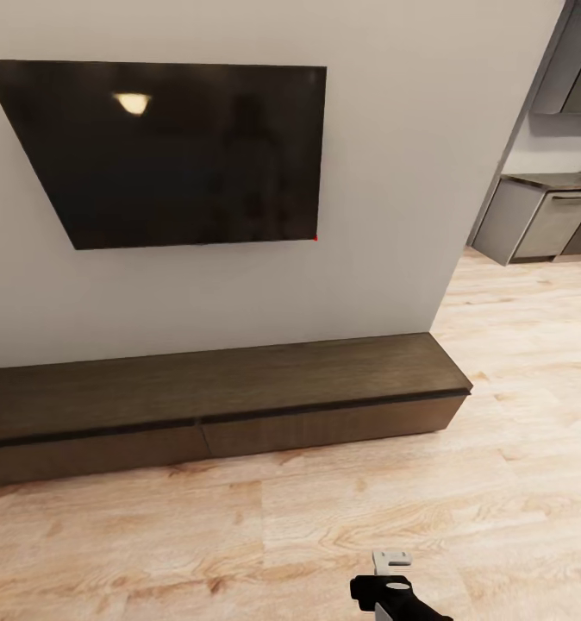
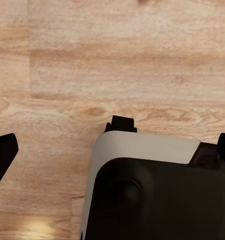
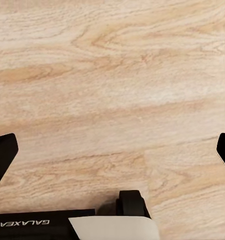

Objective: Place each of the two pumpkins and all three candles from the living room inside a cabinet in the living room (use any cabinet), then make sure every cabinet is closed, and position the cauldron so it is next to a table in the living room.

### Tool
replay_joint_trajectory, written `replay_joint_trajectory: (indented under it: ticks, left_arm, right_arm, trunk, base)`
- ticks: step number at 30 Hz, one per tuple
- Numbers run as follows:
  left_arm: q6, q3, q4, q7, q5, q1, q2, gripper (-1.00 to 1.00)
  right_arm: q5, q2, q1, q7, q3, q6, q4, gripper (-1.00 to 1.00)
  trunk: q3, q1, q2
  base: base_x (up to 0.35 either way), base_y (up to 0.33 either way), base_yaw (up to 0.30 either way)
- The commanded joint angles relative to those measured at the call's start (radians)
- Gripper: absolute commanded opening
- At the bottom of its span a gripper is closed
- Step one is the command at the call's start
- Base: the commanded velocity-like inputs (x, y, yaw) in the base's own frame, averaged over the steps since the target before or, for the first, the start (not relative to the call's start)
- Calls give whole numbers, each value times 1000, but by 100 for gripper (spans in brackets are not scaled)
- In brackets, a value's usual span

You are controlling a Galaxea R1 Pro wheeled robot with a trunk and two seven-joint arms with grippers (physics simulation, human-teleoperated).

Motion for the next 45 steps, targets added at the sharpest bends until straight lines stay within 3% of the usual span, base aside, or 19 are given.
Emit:
replay_joint_trajectory:
  ticks: [1,17,30,45]
  left_arm:
    - [-2,-9,0,5,6,0,0,100]
    - [-2,-9,0,5,6,0,0,100]
    - [-3,-9,-7,18,8,4,3,100]
    - [-1,-8,-6,17,7,4,3,100]
  right_arm:
    - [-8,0,0,-7,9,6,-2,100]
    - [-8,0,0,-7,9,6,-2,100]
    - [7,-6,72,-4,0,8,-39,100]
    - [7,-7,75,-4,-2,8,-42,100]
  trunk:
    - [-1,0,0]
    - [-1,0,0]
    - [40,-50,91]
    - [87,-107,196]
  base:
    - [0,0,0]
    - [0,0,0]
    - [0,0,0]
    - [0,0,0]
